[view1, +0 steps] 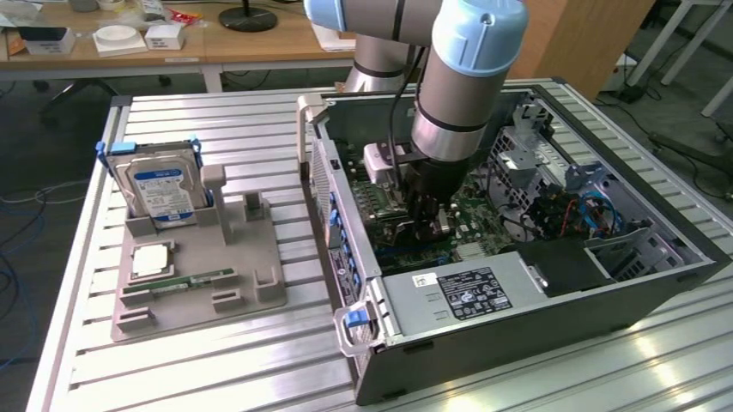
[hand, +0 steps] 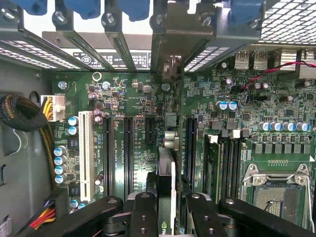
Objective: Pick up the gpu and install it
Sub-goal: 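Insert the gpu into the slot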
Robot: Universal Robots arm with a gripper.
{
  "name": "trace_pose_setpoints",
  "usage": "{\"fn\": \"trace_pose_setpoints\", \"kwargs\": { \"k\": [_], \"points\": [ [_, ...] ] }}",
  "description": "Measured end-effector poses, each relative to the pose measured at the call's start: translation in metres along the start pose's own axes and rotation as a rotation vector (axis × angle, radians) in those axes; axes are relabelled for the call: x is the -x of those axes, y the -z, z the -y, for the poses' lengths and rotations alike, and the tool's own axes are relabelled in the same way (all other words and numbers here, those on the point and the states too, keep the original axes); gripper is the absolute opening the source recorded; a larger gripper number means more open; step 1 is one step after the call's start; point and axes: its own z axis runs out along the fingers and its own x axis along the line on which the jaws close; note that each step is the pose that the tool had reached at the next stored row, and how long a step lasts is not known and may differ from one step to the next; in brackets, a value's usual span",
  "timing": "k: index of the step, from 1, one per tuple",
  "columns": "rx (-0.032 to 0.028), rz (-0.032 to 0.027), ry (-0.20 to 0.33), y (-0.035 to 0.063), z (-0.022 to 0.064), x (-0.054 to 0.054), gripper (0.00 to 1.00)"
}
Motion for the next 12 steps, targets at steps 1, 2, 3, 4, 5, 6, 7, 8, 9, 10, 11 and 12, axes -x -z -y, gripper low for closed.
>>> {"fn": "trace_pose_setpoints", "kwargs": {
  "k": [1, 2, 3, 4, 5, 6, 7, 8, 9, 10, 11, 12],
  "points": [
    [-0.0001, 0.0, 0.0, -0.0001, 0.0, 0.0, 0.27],
    [-0.0001, 0.0, 0.0, -0.0007, 0.0, 0.0, 0.27],
    [0.0001, -0.0005, 0.0, -0.0017, -0.0001, -0.0001, 0.27],
    [0.0, -0.0004, 0.0, -0.0028, -0.0003, -0.0001, 0.27],
    [-0.0002, 0.0, 0.0, -0.0034, -0.0004, -0.0002, 0.27],
    [-0.0001, 0.0001, 0.0, -0.0035, -0.0004, -0.0002, 0.27],
    [-0.0001, 0.0, 0.0, -0.0035, -0.0005, -0.0002, 0.27],
    [-0.0001, 0.0, 0.0, -0.0035, -0.0005, -0.0001, 0.27],
    [0.0, 0.0, 0.0, -0.0035, -0.0005, -0.0001, 0.27],
    [0.0, -0.0001, 0.0, -0.0034, -0.0005, -0.0001, 0.27],
    [0.0, -0.0001, 0.0, -0.0035, -0.0005, -0.0002, 0.27],
    [0.0, 0.0, 0.0, -0.0035, -0.0005, -0.0002, 0.27]
  ]
}}
